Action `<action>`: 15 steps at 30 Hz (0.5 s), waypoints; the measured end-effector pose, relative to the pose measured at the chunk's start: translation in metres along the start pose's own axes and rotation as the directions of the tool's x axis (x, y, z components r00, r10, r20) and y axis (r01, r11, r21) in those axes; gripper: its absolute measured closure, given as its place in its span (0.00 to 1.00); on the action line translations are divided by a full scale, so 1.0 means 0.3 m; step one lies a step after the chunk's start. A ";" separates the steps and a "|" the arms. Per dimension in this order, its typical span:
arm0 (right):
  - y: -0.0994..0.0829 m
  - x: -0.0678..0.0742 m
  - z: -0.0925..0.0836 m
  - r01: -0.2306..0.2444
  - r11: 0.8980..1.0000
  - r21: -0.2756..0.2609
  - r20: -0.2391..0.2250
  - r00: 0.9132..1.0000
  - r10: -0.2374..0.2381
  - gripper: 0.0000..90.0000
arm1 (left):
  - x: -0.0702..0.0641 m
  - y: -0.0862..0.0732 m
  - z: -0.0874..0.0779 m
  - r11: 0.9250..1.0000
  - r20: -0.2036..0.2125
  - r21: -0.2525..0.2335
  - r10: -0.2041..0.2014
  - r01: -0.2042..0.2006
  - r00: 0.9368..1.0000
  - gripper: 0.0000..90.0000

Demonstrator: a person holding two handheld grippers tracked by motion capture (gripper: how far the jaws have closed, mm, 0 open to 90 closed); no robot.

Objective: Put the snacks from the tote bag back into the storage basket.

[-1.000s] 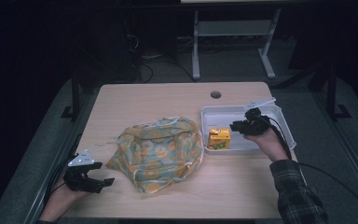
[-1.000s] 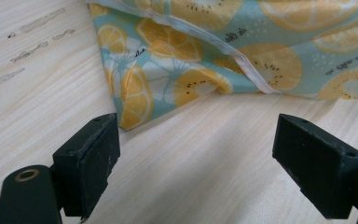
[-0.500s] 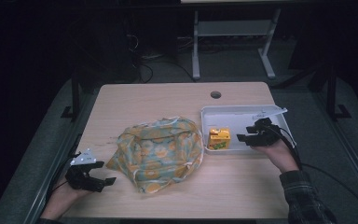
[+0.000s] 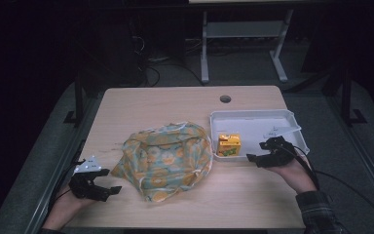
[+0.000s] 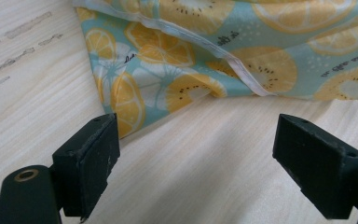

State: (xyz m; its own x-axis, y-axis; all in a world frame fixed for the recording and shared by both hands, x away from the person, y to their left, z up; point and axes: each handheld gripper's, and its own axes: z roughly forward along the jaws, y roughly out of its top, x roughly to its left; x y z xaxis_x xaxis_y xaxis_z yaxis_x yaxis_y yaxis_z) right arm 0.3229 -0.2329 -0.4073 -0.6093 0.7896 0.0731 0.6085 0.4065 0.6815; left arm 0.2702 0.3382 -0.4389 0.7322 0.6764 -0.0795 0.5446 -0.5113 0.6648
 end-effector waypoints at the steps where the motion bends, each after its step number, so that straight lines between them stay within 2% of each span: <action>1: -0.008 0.006 -0.002 0.005 1.000 -0.001 0.000 1.000 -0.005 0.31 | 0.000 0.000 -0.002 1.000 0.000 0.003 -0.001 0.001 1.000 0.16; 5: -0.039 0.033 -0.011 0.021 1.000 0.000 -0.006 1.000 -0.021 0.29 | -0.004 -0.004 -0.003 1.000 0.002 -0.006 -0.011 0.011 1.000 0.16; 10: -0.092 0.071 -0.015 0.050 0.999 0.004 0.006 0.999 -0.050 0.26 | -0.010 -0.006 0.003 1.000 0.008 0.008 0.011 -0.011 1.000 0.15; 12: -0.111 0.081 -0.017 0.051 0.999 0.010 0.008 0.999 -0.051 0.25 | -0.012 -0.006 0.004 1.000 0.012 0.009 0.006 -0.006 1.000 0.15; 15: -0.131 0.088 -0.019 0.057 0.998 0.010 0.008 0.998 -0.057 0.25 | -0.014 -0.006 0.008 1.000 0.014 0.015 0.019 -0.020 1.000 0.15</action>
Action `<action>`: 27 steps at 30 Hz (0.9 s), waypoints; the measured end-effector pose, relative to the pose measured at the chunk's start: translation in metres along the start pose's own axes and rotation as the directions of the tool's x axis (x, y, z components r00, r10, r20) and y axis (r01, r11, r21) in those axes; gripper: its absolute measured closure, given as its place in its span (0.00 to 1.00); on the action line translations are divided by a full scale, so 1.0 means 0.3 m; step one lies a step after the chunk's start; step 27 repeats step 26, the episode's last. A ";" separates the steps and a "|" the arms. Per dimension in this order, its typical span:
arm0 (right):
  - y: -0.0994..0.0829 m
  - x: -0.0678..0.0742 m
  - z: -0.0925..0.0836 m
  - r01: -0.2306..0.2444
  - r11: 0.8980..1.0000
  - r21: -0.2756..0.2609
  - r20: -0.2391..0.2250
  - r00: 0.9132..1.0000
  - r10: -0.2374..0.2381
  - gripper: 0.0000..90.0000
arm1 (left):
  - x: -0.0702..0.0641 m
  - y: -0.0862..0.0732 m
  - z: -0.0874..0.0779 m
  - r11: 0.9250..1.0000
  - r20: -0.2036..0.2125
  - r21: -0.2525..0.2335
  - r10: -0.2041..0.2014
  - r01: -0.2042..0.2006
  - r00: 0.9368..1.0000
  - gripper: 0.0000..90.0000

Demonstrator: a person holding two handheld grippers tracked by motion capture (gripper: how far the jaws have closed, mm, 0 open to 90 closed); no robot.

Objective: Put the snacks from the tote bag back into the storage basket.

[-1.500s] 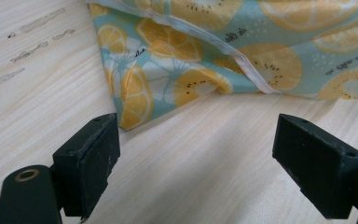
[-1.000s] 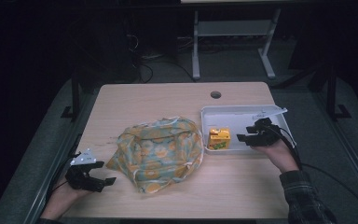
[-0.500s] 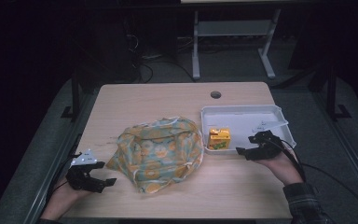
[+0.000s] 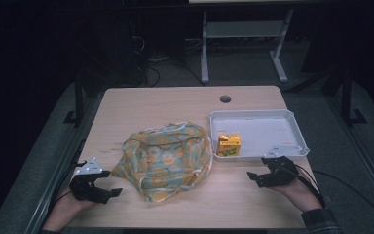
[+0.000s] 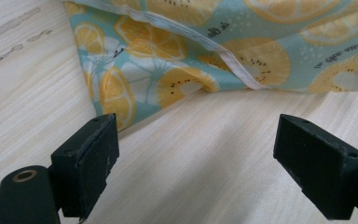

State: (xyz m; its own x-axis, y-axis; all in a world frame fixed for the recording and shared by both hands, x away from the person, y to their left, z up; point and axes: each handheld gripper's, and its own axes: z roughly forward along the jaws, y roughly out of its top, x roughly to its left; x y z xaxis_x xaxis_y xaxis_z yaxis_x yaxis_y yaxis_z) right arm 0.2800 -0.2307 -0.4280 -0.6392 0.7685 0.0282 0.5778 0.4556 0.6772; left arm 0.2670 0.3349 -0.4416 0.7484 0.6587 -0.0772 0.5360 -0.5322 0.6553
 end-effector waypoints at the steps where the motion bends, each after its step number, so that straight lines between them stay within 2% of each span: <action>1: -0.010 0.005 -0.001 0.000 1.000 -0.001 0.002 1.000 0.000 0.24 | -0.001 0.001 0.001 1.000 0.002 0.003 0.003 -0.003 1.000 0.15; 8: -0.072 0.034 0.003 0.010 1.000 0.012 -0.006 1.000 -0.010 0.20 | -0.006 -0.002 0.011 0.999 0.000 0.018 0.028 -0.028 1.000 0.15; 10: -0.088 0.044 0.013 0.024 0.999 0.032 -0.007 1.000 -0.023 0.18 | -0.007 -0.004 0.014 0.999 -0.001 0.028 0.034 -0.034 0.999 0.15; 13: -0.091 0.049 0.023 0.032 0.998 0.050 -0.009 0.999 -0.032 0.17 | -0.007 -0.003 0.015 0.998 -0.001 0.035 0.044 -0.044 0.999 0.15; 27: -0.091 0.047 0.027 0.042 0.998 0.039 0.008 0.999 -0.043 0.15 | -0.011 -0.003 0.020 0.997 0.003 0.046 0.056 -0.056 0.998 0.15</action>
